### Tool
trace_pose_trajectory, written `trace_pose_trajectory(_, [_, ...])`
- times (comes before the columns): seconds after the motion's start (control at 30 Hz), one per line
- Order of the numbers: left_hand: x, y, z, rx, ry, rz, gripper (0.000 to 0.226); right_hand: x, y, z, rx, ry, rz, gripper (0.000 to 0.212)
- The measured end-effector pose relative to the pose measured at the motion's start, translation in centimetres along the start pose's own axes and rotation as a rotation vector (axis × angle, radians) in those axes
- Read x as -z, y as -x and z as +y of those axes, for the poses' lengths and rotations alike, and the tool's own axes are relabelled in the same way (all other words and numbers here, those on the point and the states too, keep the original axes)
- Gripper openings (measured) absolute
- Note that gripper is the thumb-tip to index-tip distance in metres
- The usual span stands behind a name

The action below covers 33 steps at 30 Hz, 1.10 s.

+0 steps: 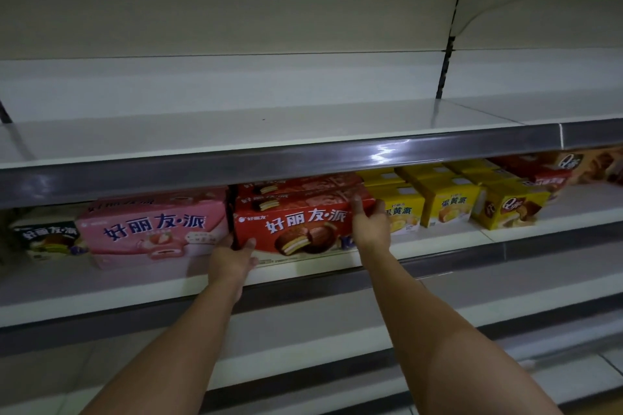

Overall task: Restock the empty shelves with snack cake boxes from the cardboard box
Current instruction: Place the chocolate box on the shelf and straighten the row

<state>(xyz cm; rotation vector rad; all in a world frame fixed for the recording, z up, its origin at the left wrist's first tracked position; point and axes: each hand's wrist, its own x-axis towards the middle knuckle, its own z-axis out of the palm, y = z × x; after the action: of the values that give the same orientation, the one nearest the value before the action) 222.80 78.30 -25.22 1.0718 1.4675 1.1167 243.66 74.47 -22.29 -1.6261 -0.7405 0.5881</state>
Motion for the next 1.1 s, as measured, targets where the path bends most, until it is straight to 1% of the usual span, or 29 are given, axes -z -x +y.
trace_pose_trajectory(0.1, [-0.9,0.4,-0.4,0.006,0.052,0.121,0.027,0.7,-0.6,0.3,-0.019,-0.064,-0.092,0.04])
trace_pose_trajectory(0.17, [-1.5,0.8,-0.4,0.037,0.072,0.222,0.031,1.5,-0.9,0.6,-0.045,-0.119,-0.103,0.034])
trace_pose_trajectory(0.2, [-1.9,0.9,-0.2,0.057,0.105,0.28,0.035,1.9,-1.1,0.7,-0.049,-0.114,-0.078,0.035])
trace_pose_trajectory(0.27, [-2.4,1.2,-0.2,0.078,0.155,0.403,0.04,2.7,-1.3,0.8,-0.064,-0.033,0.059,0.041])
trace_pose_trajectory(0.33, [-3.4,2.5,0.2,0.051,0.152,0.467,0.032,3.6,-1.8,0.9,-0.111,-0.004,0.211,0.045])
trace_pose_trajectory(0.37, [-4.1,3.7,0.5,0.026,0.126,0.468,0.024,4.0,-1.9,0.9,-0.123,-0.011,0.253,0.046])
trace_pose_trajectory(0.4, [-4.9,4.8,0.7,-0.006,0.103,0.451,0.017,4.3,-2.1,0.8,-0.131,-0.008,0.274,0.046])
trace_pose_trajectory(0.47, [-6.9,6.8,1.0,-0.071,0.052,0.374,0.013,5.1,-2.2,0.6,-0.137,0.027,0.285,0.047])
trace_pose_trajectory(0.57, [-9.8,8.8,1.7,-0.135,-0.012,0.174,0.011,6.4,-2.6,0.8,-0.114,0.051,0.31,0.046])
trace_pose_trajectory(0.63, [-11.8,9.7,2.2,-0.187,-0.061,0.069,0.008,7.3,-3.2,1.2,-0.093,0.068,0.316,0.045])
trace_pose_trajectory(0.7, [-13.7,10.6,2.4,-0.291,-0.134,-0.004,0.005,8.6,-3.6,1.6,-0.072,0.122,0.308,0.048])
trace_pose_trajectory(0.83, [-17.2,12.0,3.4,-0.584,-0.34,-0.11,0.016,12.0,-5.3,2.0,0.001,0.281,0.26,0.062])
trace_pose_trajectory(0.9, [-19.4,12.4,3.8,-0.636,-0.361,-0.123,0.016,13.6,-6.5,2.3,0.038,0.342,0.224,0.063])
trace_pose_trajectory(0.93, [-20.2,12.2,3.8,-0.63,-0.343,-0.117,0.017,14.1,-6.9,2.4,0.044,0.349,0.215,0.063])
trace_pose_trajectory(1.0, [-22.6,12.6,3.5,-0.524,-0.235,-0.079,0.018,15.5,-8.0,2.8,0.02,0.283,0.208,0.063])
trace_pose_trajectory(1.03, [-23.9,13.2,3.4,-0.43,-0.16,-0.053,0.022,16.2,-8.8,3.0,-0.01,0.222,0.209,0.064])
trace_pose_trajectory(1.1, [-26.0,14.0,3.3,-0.188,0.025,-0.012,0.031,17.2,-10.0,3.2,-0.094,0.085,0.214,0.063])
